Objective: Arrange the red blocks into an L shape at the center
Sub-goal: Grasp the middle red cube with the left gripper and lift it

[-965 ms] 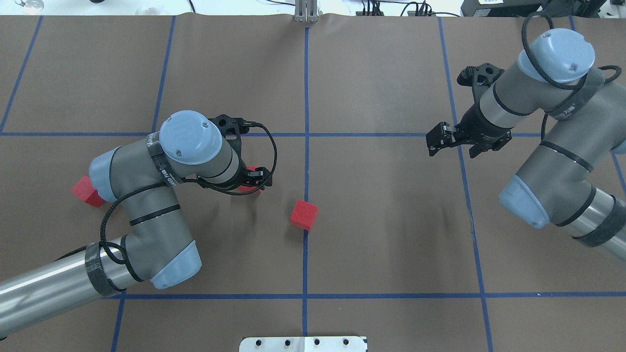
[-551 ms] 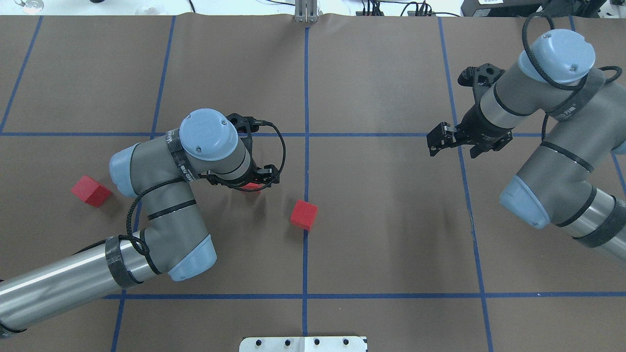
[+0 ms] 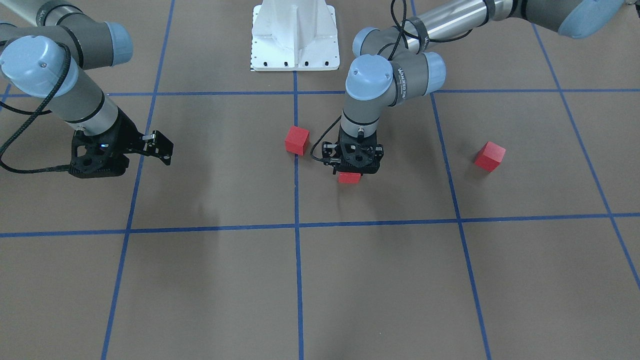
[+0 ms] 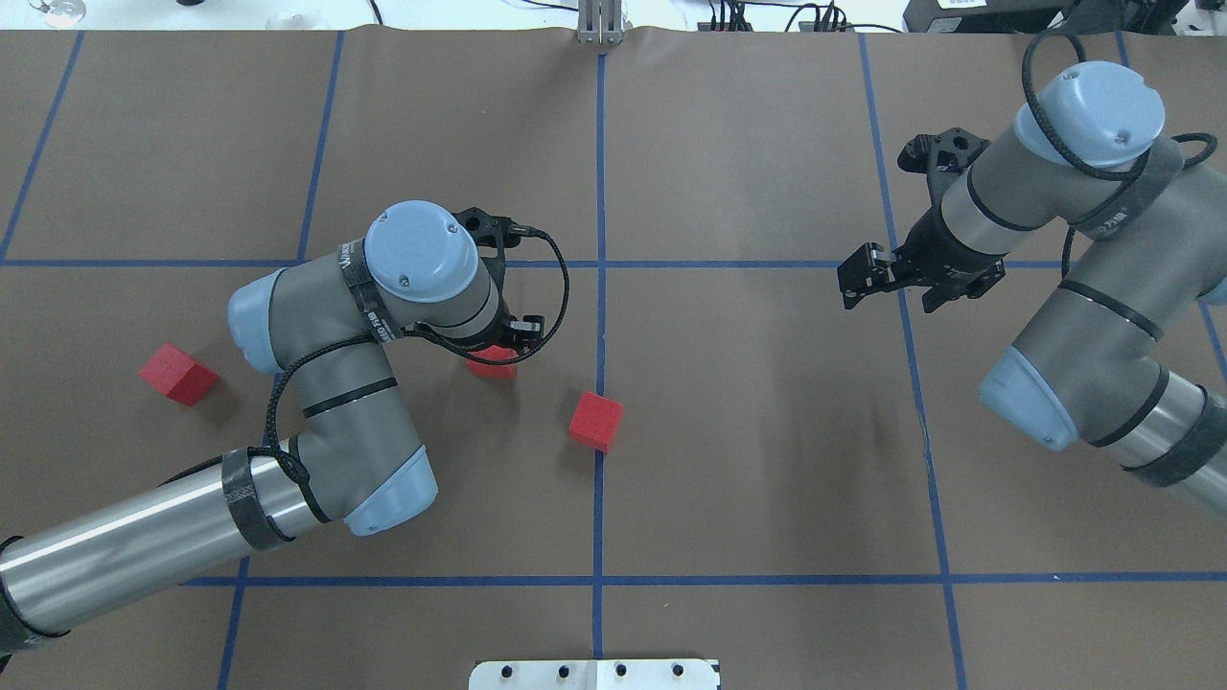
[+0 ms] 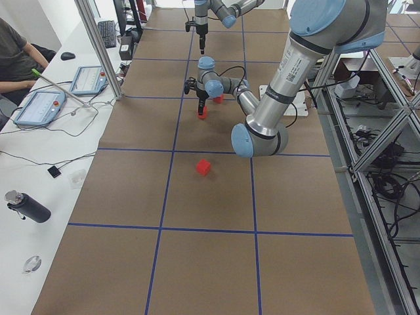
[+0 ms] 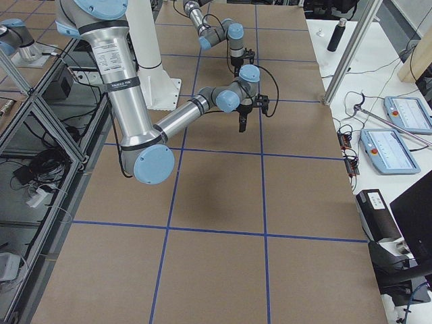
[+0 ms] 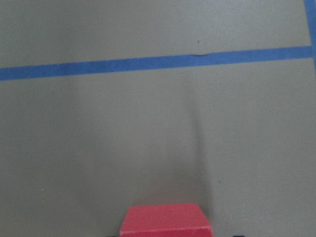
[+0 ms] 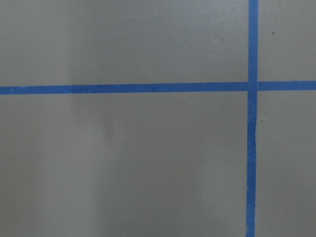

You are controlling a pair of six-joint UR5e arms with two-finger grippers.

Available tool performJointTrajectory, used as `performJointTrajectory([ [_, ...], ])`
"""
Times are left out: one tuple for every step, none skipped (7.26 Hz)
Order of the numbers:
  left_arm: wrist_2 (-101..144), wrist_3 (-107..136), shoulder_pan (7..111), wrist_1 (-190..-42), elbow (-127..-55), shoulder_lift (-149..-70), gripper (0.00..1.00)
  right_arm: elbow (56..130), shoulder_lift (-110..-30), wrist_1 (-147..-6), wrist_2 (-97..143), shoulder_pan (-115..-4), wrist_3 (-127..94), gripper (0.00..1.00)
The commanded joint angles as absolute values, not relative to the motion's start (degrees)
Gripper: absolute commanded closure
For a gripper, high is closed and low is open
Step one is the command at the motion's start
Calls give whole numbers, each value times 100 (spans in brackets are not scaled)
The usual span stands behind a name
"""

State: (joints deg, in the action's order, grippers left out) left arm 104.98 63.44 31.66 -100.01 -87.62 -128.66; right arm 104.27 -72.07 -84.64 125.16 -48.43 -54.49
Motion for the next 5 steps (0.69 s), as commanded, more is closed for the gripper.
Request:
performJointTrajectory([
  [10389, 6485, 3208, -9958, -8458, -13347, 100, 10433, -7207, -8464, 12516, -4851, -5449, 1],
  [10389, 6800, 3199, -9958, -8020, -13786, 100, 10433, -7216, -8464, 12507, -4869, -5449, 1],
  [10389, 6933, 3191, -9958, -7659, -14182, 100, 10433, -7259, -8464, 12507, -4913, -5406, 1],
  [10406, 7100, 3147, -9958, -7542, -14325, 100, 10441, -7382, -8464, 12524, -4965, -5214, 1],
  [10398, 7136, 3068, -9949, -7593, -14317, 100, 10441, -7392, -8464, 12524, -4983, -5186, 1],
])
